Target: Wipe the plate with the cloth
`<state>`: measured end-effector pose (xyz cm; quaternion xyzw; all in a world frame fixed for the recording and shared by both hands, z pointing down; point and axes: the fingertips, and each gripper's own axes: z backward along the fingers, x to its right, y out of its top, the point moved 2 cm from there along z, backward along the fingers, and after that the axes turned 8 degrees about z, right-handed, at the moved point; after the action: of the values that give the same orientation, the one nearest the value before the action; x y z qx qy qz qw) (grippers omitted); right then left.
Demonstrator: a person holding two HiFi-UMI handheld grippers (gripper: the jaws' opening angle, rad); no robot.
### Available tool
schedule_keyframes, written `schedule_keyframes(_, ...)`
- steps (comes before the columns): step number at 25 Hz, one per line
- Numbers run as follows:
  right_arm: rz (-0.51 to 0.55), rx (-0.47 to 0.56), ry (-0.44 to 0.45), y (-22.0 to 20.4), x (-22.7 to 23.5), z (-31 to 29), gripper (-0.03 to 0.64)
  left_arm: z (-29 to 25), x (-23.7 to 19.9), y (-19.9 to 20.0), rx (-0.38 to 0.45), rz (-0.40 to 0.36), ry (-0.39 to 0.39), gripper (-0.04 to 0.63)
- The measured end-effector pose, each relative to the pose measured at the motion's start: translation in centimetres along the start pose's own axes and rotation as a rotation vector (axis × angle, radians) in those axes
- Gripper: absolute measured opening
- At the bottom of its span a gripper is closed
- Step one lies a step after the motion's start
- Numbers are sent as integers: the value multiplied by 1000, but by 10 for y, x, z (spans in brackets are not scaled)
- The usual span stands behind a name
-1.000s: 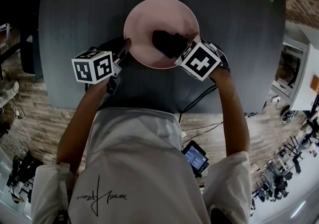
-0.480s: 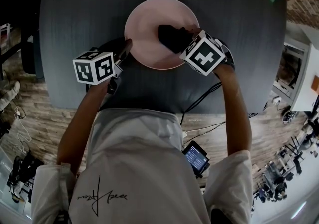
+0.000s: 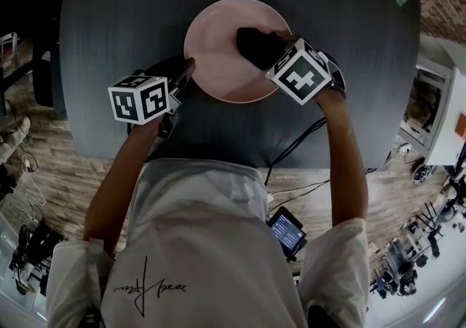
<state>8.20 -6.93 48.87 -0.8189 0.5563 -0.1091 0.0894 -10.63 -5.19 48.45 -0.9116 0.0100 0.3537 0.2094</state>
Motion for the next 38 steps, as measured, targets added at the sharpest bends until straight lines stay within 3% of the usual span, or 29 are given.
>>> schedule_keyframes(13,135,-62,-188,17,24,-5,117,-1,-2,-2,-5,6,2,92)
schedule_keyframes(23,148,-15,-296,42,22,-11,114,-1,-4,-3,2,17,9,94)
schedule_keyframes(38,53,151,-225,56,-11,-6,111,9,-2,-3,26,7,72,95)
